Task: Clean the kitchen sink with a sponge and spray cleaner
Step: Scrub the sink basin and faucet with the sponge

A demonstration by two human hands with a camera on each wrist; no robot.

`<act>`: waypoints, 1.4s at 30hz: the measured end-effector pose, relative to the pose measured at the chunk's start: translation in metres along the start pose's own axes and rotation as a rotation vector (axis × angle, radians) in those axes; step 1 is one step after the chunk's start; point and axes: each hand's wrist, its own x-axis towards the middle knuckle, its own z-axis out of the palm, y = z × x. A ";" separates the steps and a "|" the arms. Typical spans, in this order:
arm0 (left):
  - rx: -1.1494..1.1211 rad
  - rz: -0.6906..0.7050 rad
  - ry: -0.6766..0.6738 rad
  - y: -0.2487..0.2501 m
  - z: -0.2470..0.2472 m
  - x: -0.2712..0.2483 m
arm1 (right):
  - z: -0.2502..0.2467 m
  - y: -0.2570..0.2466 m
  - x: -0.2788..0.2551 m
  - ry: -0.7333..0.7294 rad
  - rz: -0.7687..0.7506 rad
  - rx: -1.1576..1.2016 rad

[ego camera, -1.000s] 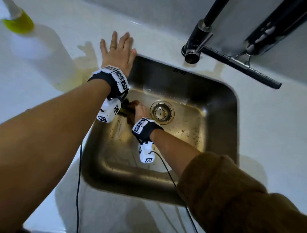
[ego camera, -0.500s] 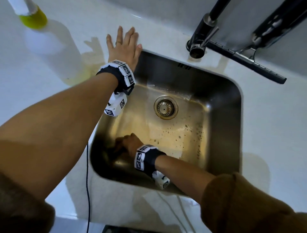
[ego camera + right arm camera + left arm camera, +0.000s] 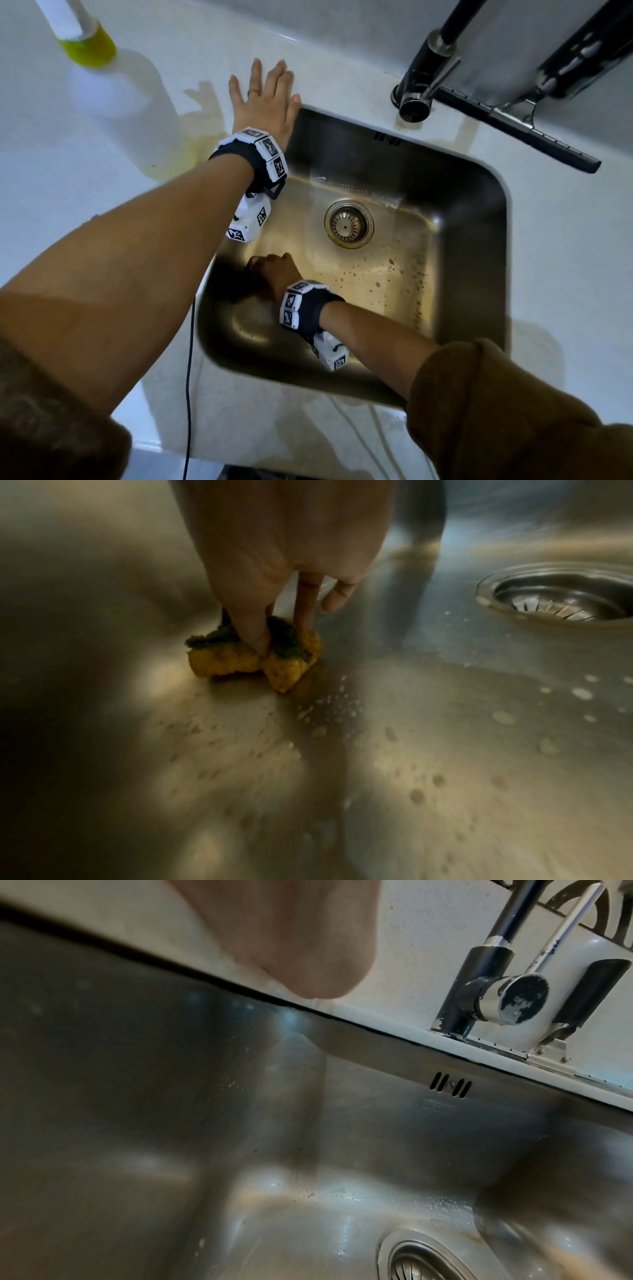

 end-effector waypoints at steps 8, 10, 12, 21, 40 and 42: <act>0.012 0.001 -0.011 0.000 0.000 0.000 | 0.034 0.004 -0.040 -0.284 -0.398 -0.141; 0.007 0.003 -0.012 -0.001 0.000 0.000 | 0.033 0.022 -0.050 -0.272 -0.434 -0.129; -0.001 0.006 -0.010 -0.001 -0.001 0.000 | 0.034 0.044 -0.059 -0.285 -0.508 -0.162; 0.014 0.004 0.008 -0.001 0.001 0.001 | -0.016 0.129 -0.095 -0.220 -0.151 -0.164; 0.016 0.002 0.003 0.001 -0.001 -0.002 | 0.017 0.088 -0.092 -0.134 0.039 0.142; 0.018 -0.003 0.001 0.001 -0.002 -0.002 | 0.020 0.087 -0.090 -0.314 0.072 0.097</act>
